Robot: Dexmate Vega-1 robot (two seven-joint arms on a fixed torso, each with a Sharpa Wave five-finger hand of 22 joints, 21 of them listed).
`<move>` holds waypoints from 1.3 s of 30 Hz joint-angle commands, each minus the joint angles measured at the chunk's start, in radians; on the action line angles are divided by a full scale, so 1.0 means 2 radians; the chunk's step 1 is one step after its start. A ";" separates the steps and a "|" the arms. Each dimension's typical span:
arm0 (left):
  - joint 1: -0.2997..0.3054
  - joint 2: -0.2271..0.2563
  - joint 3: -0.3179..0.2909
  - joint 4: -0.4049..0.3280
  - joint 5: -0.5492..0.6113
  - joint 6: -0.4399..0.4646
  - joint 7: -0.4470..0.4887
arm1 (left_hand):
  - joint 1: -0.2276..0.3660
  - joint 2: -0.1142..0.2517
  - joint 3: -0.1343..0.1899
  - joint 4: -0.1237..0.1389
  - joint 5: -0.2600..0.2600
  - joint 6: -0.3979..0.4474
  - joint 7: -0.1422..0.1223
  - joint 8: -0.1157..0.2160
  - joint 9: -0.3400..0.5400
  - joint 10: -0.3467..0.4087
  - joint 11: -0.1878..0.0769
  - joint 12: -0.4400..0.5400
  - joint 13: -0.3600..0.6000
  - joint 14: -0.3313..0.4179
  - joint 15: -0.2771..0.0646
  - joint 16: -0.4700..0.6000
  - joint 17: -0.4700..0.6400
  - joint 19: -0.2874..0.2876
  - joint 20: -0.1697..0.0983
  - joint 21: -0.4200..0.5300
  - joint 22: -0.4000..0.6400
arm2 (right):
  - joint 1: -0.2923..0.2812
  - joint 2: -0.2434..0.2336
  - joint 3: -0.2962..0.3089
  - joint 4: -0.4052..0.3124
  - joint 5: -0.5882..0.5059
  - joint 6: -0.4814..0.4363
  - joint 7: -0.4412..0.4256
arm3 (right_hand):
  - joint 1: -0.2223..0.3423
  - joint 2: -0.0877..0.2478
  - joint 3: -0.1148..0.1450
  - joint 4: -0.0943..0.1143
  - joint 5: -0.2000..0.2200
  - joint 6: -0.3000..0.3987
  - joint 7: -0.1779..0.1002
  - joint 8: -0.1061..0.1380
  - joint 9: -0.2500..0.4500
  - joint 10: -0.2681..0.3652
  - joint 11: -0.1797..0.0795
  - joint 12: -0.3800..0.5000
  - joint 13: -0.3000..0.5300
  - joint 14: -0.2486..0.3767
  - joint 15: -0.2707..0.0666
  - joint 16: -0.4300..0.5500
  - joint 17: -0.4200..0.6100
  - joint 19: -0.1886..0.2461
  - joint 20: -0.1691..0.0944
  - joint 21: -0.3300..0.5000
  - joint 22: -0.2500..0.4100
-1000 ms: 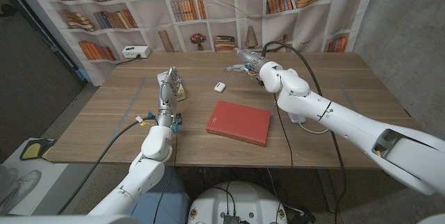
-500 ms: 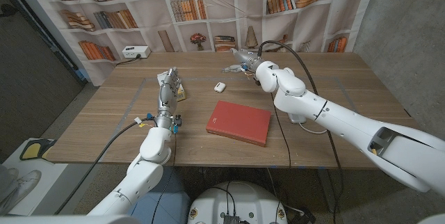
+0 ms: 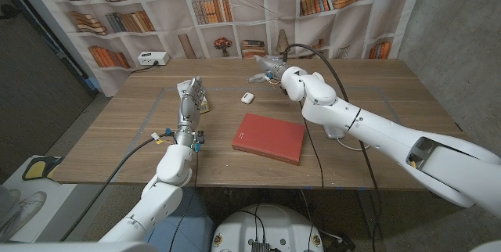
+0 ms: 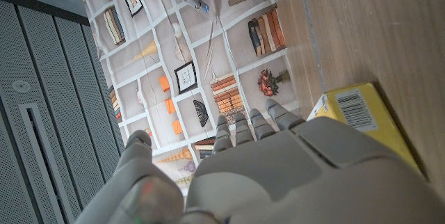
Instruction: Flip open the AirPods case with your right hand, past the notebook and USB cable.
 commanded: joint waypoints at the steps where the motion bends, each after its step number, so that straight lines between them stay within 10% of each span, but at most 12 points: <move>1: 0.006 -0.001 -0.001 0.003 -0.003 -0.010 -0.005 | 0.006 0.001 0.002 -0.003 0.000 0.001 -0.002 0.001 0.000 0.006 0.001 0.004 0.000 0.002 -0.003 0.002 0.001 0.002 0.001 -0.001 0.001 | 0.018 0.022 -0.023 0.022 -0.024 -0.010 0.016 | 0.016 0.000 0.009 -0.001 0.002 -0.129 -0.002 -0.001 0.001 0.000 0.005 0.007 0.010 -0.030 0.007 -0.001 0.001 0.002 -0.001 0.001 0.001; 19: 0.009 -0.002 0.004 0.010 -0.009 -0.009 -0.013 | 0.008 0.001 0.002 -0.004 0.000 -0.001 0.002 0.000 0.000 0.004 0.002 0.003 -0.001 0.000 -0.003 0.000 0.001 -0.001 0.000 -0.003 0.001 | 0.018 0.042 -0.032 0.037 -0.025 -0.017 0.007 | 0.056 0.001 0.027 0.002 0.001 -0.146 -0.009 -0.001 0.003 -0.076 -0.001 0.029 0.078 -0.069 0.012 -0.015 0.006 -0.027 0.000 -0.002 0.000; 39: 0.009 -0.001 0.012 0.017 -0.012 -0.014 -0.026 | 0.011 0.003 0.002 -0.005 -0.001 -0.016 -0.001 -0.004 -0.001 0.008 -0.002 0.005 -0.001 0.003 -0.005 0.000 0.001 -0.001 -0.001 -0.002 0.001 | 0.030 0.067 -0.052 0.068 -0.026 -0.034 0.005 | 0.094 0.005 0.045 0.001 0.002 -0.152 -0.015 0.000 0.004 -0.067 0.013 0.081 0.135 -0.058 0.020 -0.010 0.007 -0.034 0.000 -0.002 0.000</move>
